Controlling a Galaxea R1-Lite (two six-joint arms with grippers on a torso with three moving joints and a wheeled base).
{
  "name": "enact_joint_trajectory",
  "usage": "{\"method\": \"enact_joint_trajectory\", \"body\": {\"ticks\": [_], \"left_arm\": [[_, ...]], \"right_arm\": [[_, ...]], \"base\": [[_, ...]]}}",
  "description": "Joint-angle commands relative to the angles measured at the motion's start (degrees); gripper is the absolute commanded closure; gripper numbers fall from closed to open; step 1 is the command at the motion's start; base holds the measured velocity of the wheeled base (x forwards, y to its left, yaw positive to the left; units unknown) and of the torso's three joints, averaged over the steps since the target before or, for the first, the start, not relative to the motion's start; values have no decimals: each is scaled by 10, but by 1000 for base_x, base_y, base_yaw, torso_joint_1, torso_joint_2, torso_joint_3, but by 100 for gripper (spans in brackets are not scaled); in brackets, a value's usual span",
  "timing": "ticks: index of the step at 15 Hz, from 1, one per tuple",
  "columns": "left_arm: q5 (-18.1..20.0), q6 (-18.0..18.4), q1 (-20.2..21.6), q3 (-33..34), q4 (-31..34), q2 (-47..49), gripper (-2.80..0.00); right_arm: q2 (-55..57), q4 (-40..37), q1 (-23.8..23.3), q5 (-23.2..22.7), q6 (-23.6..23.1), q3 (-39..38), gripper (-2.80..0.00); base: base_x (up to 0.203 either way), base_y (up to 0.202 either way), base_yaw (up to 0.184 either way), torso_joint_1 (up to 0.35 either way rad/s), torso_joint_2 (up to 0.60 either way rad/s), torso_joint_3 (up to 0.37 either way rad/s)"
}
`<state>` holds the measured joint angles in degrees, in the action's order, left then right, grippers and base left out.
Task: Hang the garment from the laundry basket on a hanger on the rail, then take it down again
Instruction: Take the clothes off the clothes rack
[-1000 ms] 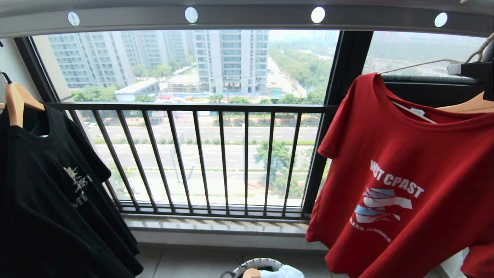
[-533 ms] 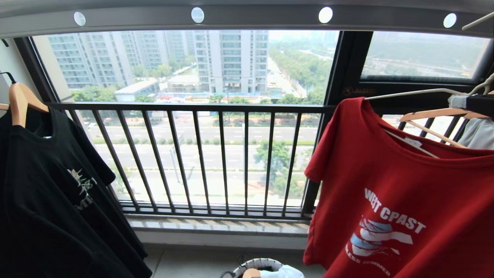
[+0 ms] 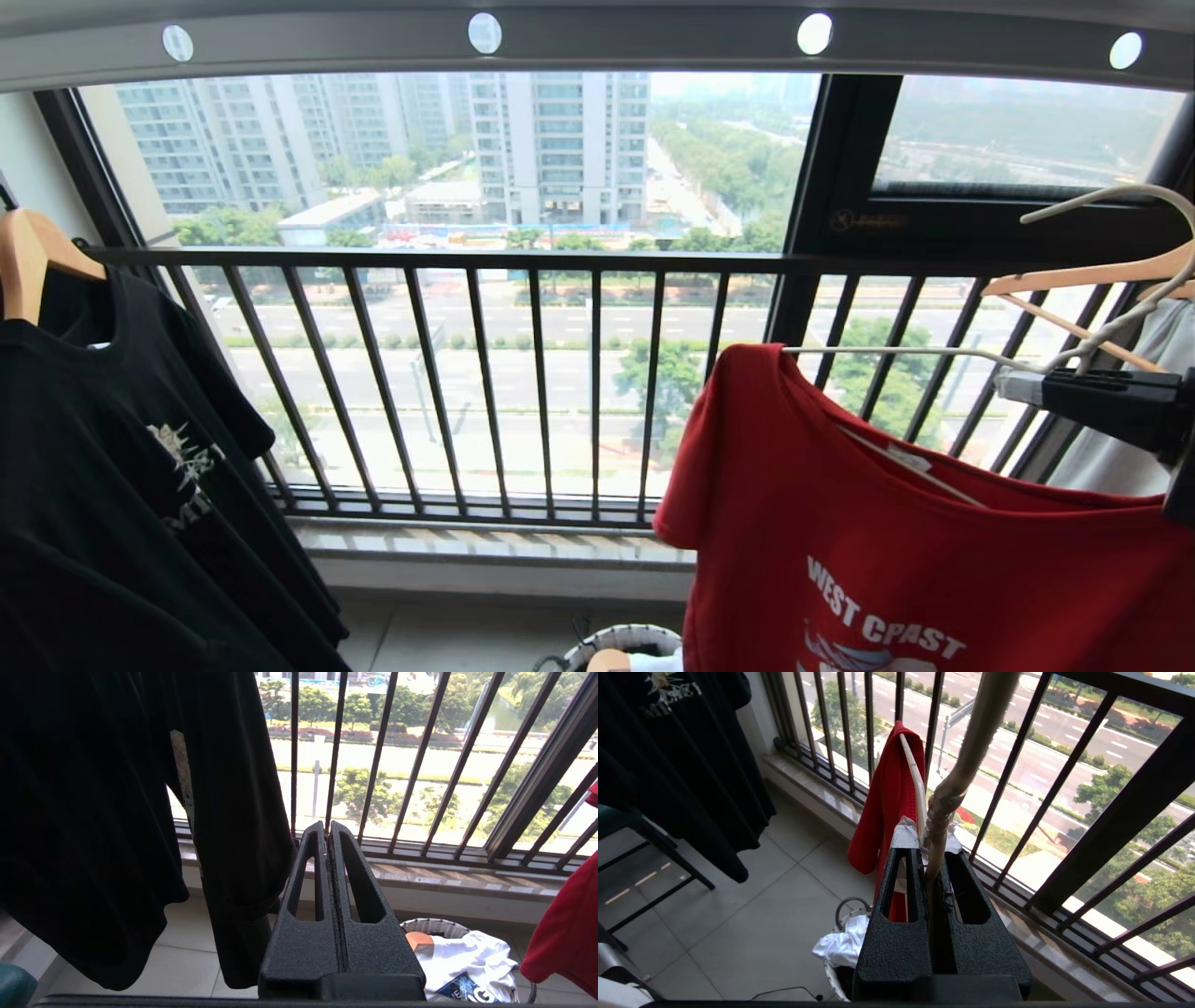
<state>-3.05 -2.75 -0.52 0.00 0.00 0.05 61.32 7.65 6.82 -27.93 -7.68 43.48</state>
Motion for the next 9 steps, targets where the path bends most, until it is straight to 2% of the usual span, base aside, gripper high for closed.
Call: {"method": "enact_joint_trajectory", "body": {"ticks": [1, 5, 9], "left_arm": [[0, 0, 0, 0, 0, 0, 0], [0, -1, 0, 0, 0, 0, 0], [0, -1, 0, 0, 0, 0, 0]], "right_arm": [[28, 30, 7, -13, 4, -34, 0], [101, 119, 17, -76, 4, -65, 0], [213, 238, 40, -89, -5, -54, 0]], "base": [[0, 0, 0, 0, 0, 0], [0, 0, 0, 0, 0, 0], [0, 0, 0, 0, 0, 0]]}}
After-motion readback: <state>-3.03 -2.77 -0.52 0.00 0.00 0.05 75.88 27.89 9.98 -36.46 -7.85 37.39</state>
